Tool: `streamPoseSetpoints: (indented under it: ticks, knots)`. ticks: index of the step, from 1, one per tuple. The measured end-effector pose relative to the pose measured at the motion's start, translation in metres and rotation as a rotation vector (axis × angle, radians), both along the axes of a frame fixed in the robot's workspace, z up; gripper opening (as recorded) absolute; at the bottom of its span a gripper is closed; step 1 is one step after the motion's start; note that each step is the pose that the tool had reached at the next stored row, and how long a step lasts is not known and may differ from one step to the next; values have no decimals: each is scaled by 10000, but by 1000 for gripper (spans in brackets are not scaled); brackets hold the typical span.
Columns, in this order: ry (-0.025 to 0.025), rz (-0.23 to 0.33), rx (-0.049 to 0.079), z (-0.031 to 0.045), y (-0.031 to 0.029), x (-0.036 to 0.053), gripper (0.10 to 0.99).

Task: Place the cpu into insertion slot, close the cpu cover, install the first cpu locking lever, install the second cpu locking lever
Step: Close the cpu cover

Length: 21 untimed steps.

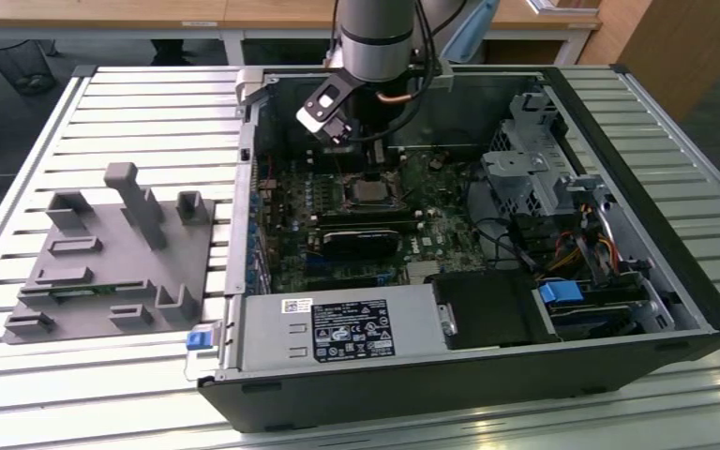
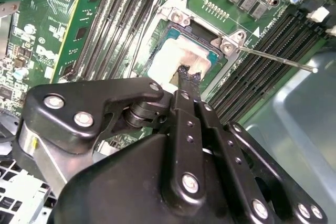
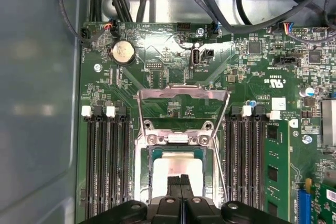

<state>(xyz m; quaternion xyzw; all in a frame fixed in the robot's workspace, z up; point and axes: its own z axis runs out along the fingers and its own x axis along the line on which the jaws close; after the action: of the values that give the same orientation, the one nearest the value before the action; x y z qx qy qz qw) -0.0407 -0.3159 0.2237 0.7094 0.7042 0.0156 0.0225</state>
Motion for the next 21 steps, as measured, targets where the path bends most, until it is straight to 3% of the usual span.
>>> streamPoseSetpoints:
  ticks: [12, 21]
  knots:
    - [0, 1, 2, 178, 0, 0, 106]
    - [40, 0, 0, 323, 0, 1, 106]
